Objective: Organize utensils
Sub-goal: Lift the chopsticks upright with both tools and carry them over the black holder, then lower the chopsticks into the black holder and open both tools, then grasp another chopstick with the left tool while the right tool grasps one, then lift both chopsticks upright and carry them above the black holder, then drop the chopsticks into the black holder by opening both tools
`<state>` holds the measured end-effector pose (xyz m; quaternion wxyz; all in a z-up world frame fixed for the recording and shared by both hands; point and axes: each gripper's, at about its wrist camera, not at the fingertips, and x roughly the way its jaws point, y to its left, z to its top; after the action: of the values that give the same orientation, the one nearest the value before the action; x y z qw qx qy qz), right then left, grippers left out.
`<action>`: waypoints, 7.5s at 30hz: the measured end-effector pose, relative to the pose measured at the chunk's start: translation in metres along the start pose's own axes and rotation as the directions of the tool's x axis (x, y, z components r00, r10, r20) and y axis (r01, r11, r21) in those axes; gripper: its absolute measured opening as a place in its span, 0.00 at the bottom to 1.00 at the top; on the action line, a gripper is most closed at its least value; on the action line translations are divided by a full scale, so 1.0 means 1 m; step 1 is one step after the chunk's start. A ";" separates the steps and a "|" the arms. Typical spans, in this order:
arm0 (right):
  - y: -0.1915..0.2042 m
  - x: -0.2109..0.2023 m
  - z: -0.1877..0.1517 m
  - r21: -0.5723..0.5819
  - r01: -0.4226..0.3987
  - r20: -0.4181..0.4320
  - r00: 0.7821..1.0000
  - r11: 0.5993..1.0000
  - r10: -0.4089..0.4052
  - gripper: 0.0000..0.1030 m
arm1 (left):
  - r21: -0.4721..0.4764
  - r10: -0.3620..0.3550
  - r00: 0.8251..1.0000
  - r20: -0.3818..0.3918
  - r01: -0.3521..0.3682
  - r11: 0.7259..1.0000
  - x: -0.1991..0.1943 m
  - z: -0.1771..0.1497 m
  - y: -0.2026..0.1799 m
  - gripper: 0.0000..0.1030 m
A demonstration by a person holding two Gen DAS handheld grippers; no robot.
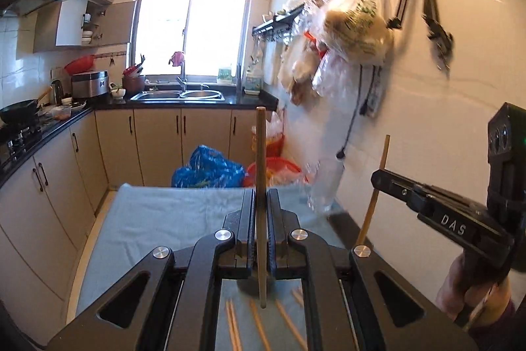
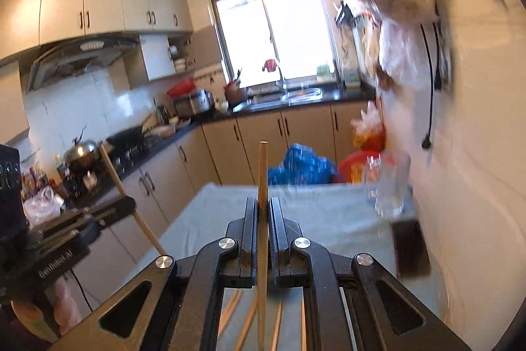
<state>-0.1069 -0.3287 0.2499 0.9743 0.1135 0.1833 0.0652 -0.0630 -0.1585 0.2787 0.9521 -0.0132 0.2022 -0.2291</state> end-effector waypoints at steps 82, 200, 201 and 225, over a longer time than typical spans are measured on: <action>-0.026 0.118 -0.220 0.048 0.039 -0.579 0.815 0.998 -0.004 0.63 | -0.122 -0.129 0.818 -0.560 0.073 0.990 0.103 -0.235 0.061 0.12; -0.027 0.094 0.004 0.086 0.082 0.008 0.997 0.993 -0.083 0.07 | -0.081 0.006 0.997 -0.079 -0.012 0.997 0.112 -0.005 0.015 0.06; -0.030 0.104 -0.002 0.088 0.088 -0.024 0.996 0.992 -0.086 0.07 | -0.079 0.008 0.995 -0.096 -0.016 0.997 0.118 -0.009 0.015 0.06; -0.059 0.083 -0.031 0.164 0.120 -0.135 0.986 0.979 -0.099 0.50 | -0.095 0.030 0.998 -0.053 -0.035 0.995 0.014 -0.034 0.038 0.48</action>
<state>-0.0365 -0.3658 0.1790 0.9495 0.1825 0.2553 0.0024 -0.0486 -0.1286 0.2377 0.9484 -0.0496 0.2376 -0.2041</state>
